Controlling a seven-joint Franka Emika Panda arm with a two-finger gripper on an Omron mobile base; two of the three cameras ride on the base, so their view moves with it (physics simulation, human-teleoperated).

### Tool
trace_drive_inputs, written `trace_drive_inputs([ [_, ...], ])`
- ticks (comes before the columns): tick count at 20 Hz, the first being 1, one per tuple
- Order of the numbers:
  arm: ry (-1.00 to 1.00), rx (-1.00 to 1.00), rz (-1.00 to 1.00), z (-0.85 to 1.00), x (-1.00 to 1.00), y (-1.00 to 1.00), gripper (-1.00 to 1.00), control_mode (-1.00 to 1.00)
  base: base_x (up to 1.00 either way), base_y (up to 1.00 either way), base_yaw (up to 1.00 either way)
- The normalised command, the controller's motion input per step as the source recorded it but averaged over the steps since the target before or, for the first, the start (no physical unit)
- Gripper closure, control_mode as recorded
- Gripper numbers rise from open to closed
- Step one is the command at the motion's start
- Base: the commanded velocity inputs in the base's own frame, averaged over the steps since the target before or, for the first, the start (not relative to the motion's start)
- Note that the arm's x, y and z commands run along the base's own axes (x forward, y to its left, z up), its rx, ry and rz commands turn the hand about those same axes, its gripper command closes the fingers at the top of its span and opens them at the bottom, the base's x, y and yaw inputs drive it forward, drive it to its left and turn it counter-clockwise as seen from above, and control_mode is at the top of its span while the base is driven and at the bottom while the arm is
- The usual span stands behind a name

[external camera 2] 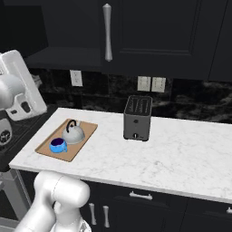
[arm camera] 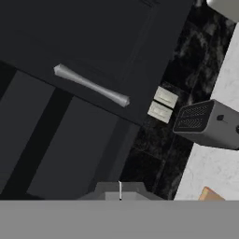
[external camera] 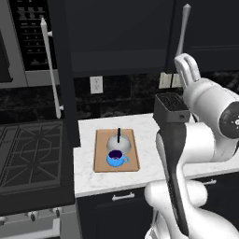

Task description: Pick the kettle from the counter and place it on the tray. Then pick the mug from the cabinet and place it on the tray. Then close the cabinet doors.

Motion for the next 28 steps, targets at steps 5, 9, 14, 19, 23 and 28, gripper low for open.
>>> trace_drive_inputs([
  [5, -0.01, -0.08, 0.0, 0.0, -1.0, 1.0, 1.0, -1.0, 0.0, 0.0, 0.0],
  [9, -0.08, -0.07, 0.0, 0.0, -0.96, 1.0, 1.0, -1.0, 0.0, 0.0, 0.0],
  [14, -0.15, 0.0, -0.07, -0.02, -0.42, 0.97, 1.0, -1.0, 0.0, 0.0, 0.0],
  [19, -0.1, -0.05, -0.17, -0.32, -0.14, 0.98, 1.0, -1.0, 0.0, 0.0, 0.0],
  [23, -0.03, -0.01, -0.19, -0.45, 0.0, 0.85, 1.0, -1.0, 0.0, 0.0, 0.0],
  [28, -0.01, 0.0, -0.22, -0.54, 0.0, 0.82, 1.0, -1.0, 0.0, 0.0, 0.0],
])
